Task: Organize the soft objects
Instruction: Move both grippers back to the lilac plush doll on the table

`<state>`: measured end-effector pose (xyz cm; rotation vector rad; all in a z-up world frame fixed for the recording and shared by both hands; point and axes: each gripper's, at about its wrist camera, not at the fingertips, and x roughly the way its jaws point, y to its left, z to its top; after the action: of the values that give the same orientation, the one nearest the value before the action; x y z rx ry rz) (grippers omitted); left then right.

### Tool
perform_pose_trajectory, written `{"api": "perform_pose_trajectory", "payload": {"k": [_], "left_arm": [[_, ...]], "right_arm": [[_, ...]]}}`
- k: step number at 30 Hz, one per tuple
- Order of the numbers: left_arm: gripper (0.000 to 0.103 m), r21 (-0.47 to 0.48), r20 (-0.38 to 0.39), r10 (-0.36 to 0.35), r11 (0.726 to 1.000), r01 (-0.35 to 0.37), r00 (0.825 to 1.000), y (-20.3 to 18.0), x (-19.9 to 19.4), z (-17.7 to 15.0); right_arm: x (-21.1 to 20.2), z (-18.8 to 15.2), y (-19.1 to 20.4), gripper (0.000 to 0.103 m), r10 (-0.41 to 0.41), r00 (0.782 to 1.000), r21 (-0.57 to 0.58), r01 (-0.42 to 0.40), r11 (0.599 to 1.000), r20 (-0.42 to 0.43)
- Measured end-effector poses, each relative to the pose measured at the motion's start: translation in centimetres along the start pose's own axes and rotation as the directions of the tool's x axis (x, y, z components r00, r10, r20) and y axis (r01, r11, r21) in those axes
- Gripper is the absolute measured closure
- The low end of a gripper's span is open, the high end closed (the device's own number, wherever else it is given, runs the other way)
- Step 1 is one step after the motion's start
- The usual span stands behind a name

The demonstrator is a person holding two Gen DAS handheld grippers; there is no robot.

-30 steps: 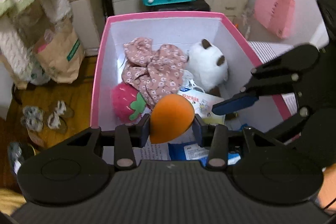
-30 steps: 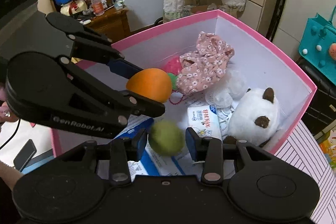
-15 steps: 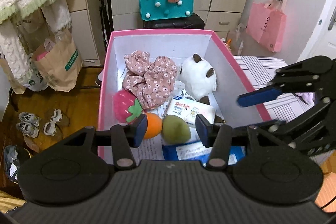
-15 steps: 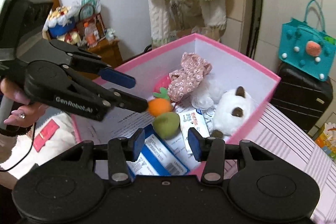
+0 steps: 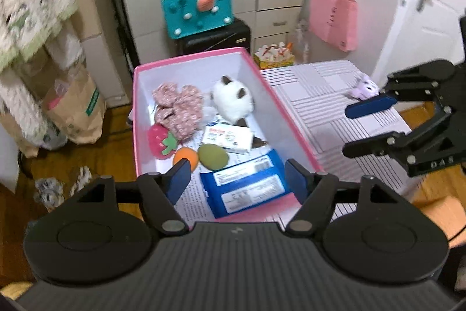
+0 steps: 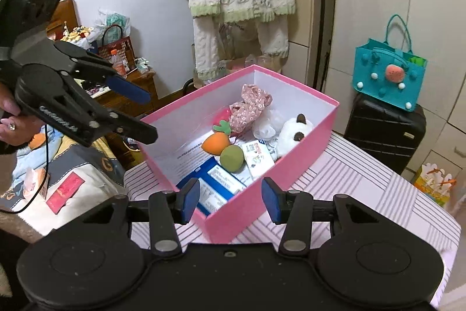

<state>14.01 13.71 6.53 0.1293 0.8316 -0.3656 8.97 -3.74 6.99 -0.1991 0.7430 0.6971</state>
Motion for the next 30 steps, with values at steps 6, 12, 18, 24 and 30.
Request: {"api": "perform_pose_trajectory", "payload": {"k": [6, 12, 18, 24, 30], "left_arm": [[0.029, 0.089, -0.005, -0.036, 0.995, 0.036, 0.999, -3.2, -2.3, -0.6], [0.026, 0.116, -0.05, -0.099, 0.988, 0.104, 0.994, -6.1, -2.9, -1.3], [0.021, 0.17, -0.076, -0.124, 0.976, 0.136, 0.989, -9.1, -2.8, -1.4], [0.019, 0.234, -0.067, -0.152, 0.958, 0.163, 0.986, -11.9, -1.4, -0.8], [0.018, 0.252, -0.088, -0.195, 0.944, 0.211, 0.977, -14.0, 0.7, 0.0]], "right_arm": [[-3.2, -2.1, 0.2, 0.049, -0.007, 1.0, 0.035, 0.006, 0.999, 0.011], [-5.5, -4.2, -0.1, 0.046, -0.019, 1.0, 0.077, 0.018, 0.997, 0.01], [-7.5, -6.4, -0.8, 0.041, -0.056, 0.998, 0.099, 0.056, 0.993, -0.001], [-8.4, -8.7, -2.4, 0.036, -0.069, 0.998, 0.126, 0.068, 0.99, 0.001], [-9.5, -10.6, -3.7, 0.028, -0.106, 0.994, 0.124, 0.101, 0.987, 0.033]]}}
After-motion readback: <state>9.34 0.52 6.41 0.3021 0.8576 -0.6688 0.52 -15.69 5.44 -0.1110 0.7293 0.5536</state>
